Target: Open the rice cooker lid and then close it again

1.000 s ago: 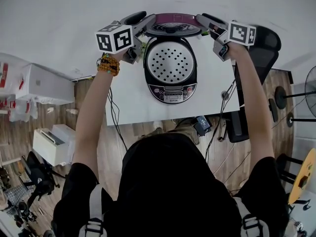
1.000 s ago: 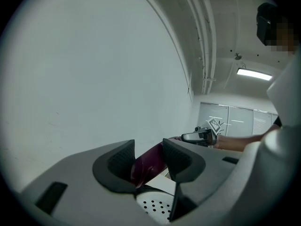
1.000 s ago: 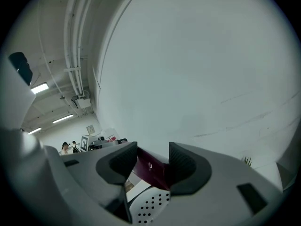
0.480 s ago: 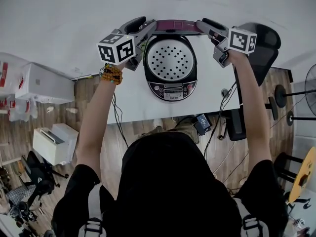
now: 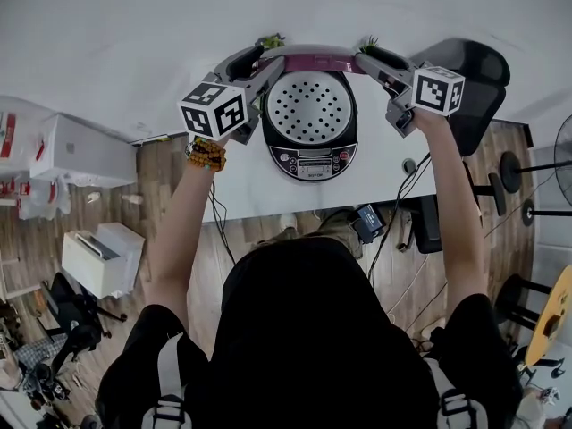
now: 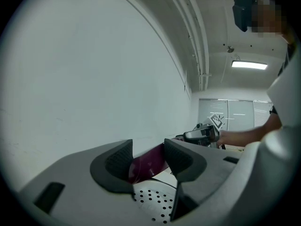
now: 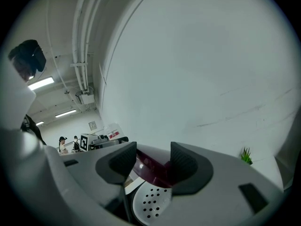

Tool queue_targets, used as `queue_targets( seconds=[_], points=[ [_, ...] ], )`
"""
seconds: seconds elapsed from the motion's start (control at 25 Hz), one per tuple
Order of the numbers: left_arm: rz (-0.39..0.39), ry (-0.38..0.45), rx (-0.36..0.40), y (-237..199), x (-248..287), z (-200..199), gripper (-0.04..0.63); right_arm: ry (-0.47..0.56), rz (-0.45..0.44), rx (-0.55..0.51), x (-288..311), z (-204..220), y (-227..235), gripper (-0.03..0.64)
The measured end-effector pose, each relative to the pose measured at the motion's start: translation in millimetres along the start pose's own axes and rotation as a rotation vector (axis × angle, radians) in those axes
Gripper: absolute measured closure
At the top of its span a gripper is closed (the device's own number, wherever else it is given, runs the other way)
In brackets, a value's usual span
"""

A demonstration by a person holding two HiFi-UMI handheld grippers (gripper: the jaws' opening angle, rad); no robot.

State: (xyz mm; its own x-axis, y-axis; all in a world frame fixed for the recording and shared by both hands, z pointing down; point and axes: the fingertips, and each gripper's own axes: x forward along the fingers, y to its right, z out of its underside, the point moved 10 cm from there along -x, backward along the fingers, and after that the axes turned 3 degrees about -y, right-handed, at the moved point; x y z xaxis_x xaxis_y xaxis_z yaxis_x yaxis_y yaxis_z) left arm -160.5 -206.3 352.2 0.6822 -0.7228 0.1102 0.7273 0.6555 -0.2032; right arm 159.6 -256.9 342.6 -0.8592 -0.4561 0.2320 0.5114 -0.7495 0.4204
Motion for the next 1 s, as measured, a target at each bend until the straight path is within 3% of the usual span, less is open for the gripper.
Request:
queue_targets(
  seconds=[0.56, 0.76, 1.0],
  points=[
    [-0.004, 0.0, 0.043, 22, -21, 34, 0.394, -0.005, 0.038, 0.045, -11, 37, -19, 0.38],
    [-0.018, 0.004, 0.068, 33, -29, 54, 0.39, 0.005, 0.094, 0.073, -16, 57, -24, 0.385],
    [0.007, 0.013, 0.092, 40, -40, 80, 0.389, -0.021, 0.08, 0.067, -16, 80, -29, 0.385]
  ],
)
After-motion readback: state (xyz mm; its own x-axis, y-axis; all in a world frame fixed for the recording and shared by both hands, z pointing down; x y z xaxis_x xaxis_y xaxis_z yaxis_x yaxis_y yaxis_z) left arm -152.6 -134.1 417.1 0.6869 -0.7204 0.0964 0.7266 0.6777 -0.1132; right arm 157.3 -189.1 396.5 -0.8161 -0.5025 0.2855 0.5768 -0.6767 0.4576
